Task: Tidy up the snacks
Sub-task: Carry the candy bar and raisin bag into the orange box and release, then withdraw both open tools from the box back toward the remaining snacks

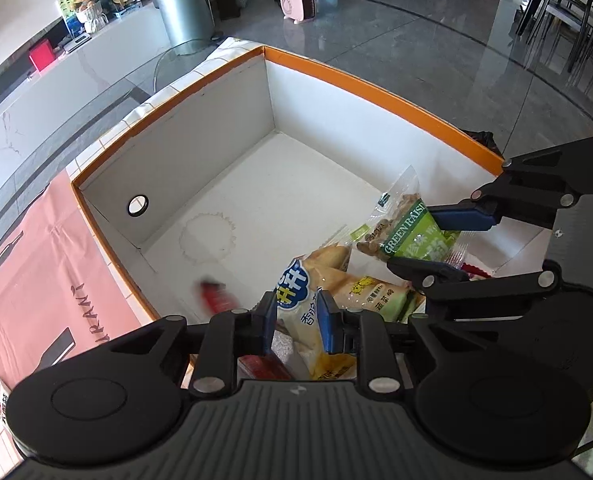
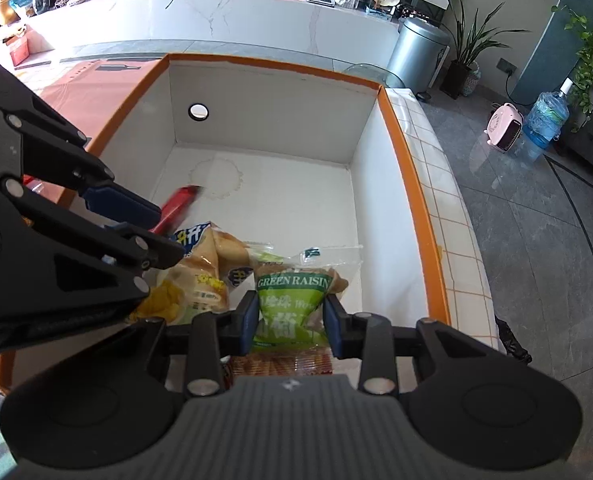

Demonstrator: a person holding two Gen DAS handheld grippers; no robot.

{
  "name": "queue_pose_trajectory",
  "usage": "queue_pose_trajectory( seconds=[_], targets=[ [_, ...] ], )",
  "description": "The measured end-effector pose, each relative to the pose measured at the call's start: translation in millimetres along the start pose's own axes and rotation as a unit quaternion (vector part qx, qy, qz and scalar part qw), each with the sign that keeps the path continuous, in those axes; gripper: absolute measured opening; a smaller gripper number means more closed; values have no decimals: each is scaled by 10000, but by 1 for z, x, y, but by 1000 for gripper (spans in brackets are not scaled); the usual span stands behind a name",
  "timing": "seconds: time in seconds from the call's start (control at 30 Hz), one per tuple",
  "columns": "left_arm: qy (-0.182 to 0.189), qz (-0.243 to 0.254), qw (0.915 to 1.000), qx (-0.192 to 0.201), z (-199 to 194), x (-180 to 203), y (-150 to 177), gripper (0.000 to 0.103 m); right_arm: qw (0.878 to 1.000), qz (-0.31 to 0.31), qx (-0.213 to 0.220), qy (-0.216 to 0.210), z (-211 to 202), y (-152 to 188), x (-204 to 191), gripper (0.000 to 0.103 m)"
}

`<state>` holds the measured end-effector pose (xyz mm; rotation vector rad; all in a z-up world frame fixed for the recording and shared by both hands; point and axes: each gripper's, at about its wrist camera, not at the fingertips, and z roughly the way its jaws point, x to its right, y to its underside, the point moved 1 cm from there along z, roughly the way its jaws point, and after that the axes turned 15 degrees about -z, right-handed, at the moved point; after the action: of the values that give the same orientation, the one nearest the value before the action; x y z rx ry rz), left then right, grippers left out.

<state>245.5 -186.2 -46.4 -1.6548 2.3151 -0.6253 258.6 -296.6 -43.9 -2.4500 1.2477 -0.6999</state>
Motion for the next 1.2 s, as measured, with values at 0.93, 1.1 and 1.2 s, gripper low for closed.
queue_pose_trajectory(
  seconds=[0.93,1.1,1.2],
  targets=[
    [14,-335,9965,766,-77,-16,3,69,9996,-100,158,218,-69,-11,-13,66],
    [91,-458,9935,1034,-102,-21,12,70,9998,-171,72,96,-91,-14,-26,75],
    [115,-553,9910,1210,-118,-28,21,71,9997,-179,183,-35,-104,-14,-37,79]
  ],
)
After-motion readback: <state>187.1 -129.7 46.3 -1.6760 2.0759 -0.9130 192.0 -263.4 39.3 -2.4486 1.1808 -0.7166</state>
